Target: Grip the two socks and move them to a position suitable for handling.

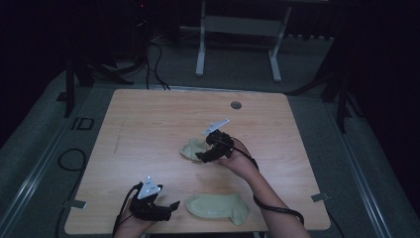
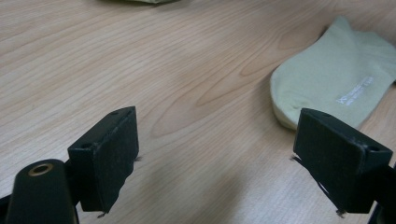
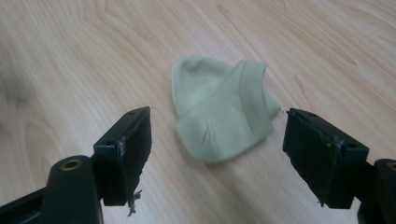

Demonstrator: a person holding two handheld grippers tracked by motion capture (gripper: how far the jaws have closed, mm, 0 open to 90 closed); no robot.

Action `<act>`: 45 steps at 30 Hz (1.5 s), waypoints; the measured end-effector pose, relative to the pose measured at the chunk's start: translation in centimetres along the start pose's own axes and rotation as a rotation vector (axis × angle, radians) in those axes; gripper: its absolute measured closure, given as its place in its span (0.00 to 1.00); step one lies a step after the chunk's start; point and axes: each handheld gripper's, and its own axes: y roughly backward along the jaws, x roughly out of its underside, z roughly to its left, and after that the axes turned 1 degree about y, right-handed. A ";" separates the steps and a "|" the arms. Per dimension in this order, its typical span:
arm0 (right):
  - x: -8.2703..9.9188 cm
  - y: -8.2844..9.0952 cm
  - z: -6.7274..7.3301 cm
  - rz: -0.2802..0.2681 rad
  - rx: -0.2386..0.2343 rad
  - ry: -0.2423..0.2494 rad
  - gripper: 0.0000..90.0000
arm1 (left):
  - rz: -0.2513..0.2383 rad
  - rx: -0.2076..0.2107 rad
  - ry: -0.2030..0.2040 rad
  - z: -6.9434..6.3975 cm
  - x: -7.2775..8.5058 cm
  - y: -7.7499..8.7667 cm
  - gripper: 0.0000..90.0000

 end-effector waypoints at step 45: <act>-1.1 -4.4 0.7 0.099 0.066 0.029 0.88 | 0.033 -0.008 -0.010 0.0 0.3 -0.3 0.13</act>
